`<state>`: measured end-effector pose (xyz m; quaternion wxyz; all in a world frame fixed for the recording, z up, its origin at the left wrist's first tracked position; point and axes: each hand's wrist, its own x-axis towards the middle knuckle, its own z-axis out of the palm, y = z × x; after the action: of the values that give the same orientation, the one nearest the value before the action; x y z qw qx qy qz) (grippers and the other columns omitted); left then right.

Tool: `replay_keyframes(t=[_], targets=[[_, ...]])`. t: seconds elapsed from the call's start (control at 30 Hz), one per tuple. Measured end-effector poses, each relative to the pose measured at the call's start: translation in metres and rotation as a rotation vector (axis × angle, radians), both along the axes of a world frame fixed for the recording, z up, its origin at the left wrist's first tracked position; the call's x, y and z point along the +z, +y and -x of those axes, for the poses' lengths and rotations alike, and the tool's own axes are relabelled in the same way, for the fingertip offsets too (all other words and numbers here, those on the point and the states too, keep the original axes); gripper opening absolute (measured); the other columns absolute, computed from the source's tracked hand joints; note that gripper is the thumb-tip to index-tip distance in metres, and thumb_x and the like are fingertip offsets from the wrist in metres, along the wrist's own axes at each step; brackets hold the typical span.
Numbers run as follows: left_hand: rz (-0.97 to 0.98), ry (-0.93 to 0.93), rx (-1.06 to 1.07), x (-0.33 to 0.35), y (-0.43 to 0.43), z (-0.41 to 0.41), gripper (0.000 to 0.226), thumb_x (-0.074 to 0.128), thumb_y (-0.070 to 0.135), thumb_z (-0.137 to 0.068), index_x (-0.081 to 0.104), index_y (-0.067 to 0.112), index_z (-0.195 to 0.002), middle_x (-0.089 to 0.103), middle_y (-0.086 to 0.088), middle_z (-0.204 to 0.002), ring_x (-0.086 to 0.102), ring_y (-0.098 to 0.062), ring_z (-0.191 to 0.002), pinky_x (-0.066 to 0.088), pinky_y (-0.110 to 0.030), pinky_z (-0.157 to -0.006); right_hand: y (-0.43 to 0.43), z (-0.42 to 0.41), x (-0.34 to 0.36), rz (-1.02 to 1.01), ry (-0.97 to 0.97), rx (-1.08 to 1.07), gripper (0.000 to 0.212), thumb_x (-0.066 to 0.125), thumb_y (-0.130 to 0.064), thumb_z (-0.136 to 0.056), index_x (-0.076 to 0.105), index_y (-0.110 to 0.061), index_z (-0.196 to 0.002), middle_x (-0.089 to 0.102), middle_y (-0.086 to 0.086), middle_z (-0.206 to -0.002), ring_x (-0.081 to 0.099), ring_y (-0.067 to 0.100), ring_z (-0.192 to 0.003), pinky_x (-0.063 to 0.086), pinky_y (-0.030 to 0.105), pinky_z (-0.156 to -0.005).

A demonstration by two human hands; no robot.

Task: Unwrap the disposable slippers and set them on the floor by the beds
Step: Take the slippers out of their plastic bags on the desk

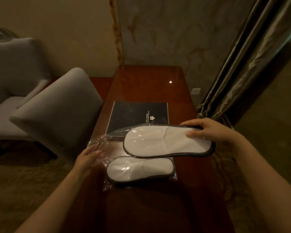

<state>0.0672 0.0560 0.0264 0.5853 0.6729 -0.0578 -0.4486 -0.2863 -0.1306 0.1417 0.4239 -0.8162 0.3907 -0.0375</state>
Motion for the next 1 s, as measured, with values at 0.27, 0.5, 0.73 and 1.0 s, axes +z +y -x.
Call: replay_keyframes(t=[0.27,0.5,0.73,1.0], targets=[[-0.096,-0.038,0.011,-0.018,-0.019,0.001,0.049,0.055,-0.004,-0.088,0.045,0.006,-0.135,0.059,-0.016,-0.114,0.060,-0.017,-0.072,0.051,-0.017,-0.036,-0.025,0.028,-0.016,-0.078,-0.019,-0.166,0.028,0.066,-0.032,-0.083,0.057,-0.046,-0.107,0.057,-0.023,-0.102,0.063,-0.006,-0.078,0.046,0.004,-0.054],[-0.103,-0.013,0.033,-0.026,-0.045,0.013,0.041,0.046,-0.009,-0.091,0.045,0.001,-0.130,0.058,-0.013,-0.081,0.066,-0.017,-0.045,0.051,-0.021,-0.036,-0.046,0.050,-0.031,-0.138,-0.028,-0.318,0.023,0.067,-0.035,-0.081,0.062,-0.054,-0.094,0.067,-0.014,-0.099,0.071,0.013,-0.079,0.057,0.028,-0.066],[-0.238,-0.006,0.098,-0.053,-0.057,0.004,0.023,0.050,-0.005,-0.090,0.057,-0.001,-0.111,0.058,-0.011,-0.074,0.056,-0.020,-0.059,0.052,-0.022,-0.043,-0.055,0.034,-0.045,-0.172,-0.192,-0.507,0.027,0.068,-0.029,-0.082,0.063,-0.043,-0.104,0.063,-0.018,-0.100,0.067,0.004,-0.077,0.052,0.020,-0.057],[-0.272,-0.158,0.029,-0.065,-0.068,0.003,0.036,0.061,0.014,-0.087,0.057,-0.002,-0.119,0.065,-0.025,-0.114,0.064,-0.039,-0.103,0.053,-0.053,-0.091,-0.069,-0.043,-0.089,-0.190,-0.441,-0.737,0.042,0.066,-0.018,-0.085,0.057,-0.020,-0.126,0.059,-0.001,-0.112,0.061,0.018,-0.093,0.050,0.024,-0.065]])
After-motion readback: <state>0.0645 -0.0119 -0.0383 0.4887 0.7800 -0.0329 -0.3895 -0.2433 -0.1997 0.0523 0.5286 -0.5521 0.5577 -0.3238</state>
